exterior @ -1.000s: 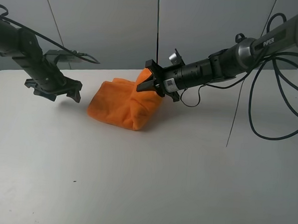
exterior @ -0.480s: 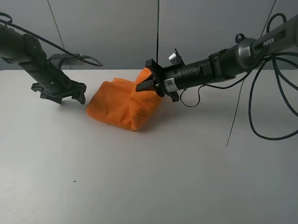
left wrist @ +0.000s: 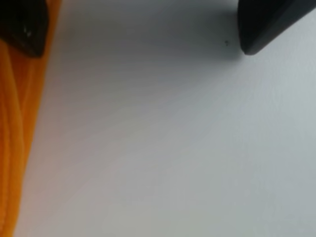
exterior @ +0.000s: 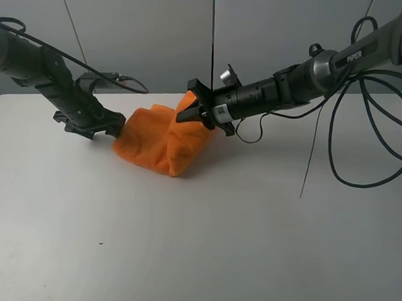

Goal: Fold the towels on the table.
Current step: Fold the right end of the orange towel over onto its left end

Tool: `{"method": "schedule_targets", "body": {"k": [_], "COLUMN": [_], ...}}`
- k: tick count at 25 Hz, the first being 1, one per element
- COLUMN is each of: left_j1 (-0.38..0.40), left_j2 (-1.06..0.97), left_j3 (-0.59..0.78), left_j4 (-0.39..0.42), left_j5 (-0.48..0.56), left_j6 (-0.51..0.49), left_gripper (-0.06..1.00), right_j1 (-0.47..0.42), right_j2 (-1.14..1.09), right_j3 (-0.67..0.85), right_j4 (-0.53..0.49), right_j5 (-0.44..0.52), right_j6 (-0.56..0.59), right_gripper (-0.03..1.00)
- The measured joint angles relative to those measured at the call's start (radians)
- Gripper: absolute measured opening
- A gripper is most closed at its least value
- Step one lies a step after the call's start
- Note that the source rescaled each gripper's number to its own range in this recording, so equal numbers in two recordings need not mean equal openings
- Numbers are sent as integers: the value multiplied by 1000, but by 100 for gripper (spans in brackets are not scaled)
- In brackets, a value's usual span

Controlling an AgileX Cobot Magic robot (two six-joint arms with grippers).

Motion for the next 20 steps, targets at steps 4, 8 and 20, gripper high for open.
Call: {"method": "schedule_targets", "body": {"k": [4,8,20], "left_j1": [0,0,0], "left_j2": [0,0,0], "left_j3": [0,0,0], "left_j4": [-8,-17,-18], "left_j5": [-2,-2,0], "left_j6": [2,13,30], "left_gripper": [99,99,99], "right_j1": [15,30,89], "right_j2": [0,0,0], "right_j3": [0,0,0], "right_j4": [10,59,154], "right_j5": [-17,-54,-126], "right_j6": [19,26,34], "right_gripper": [5,5,5]}}
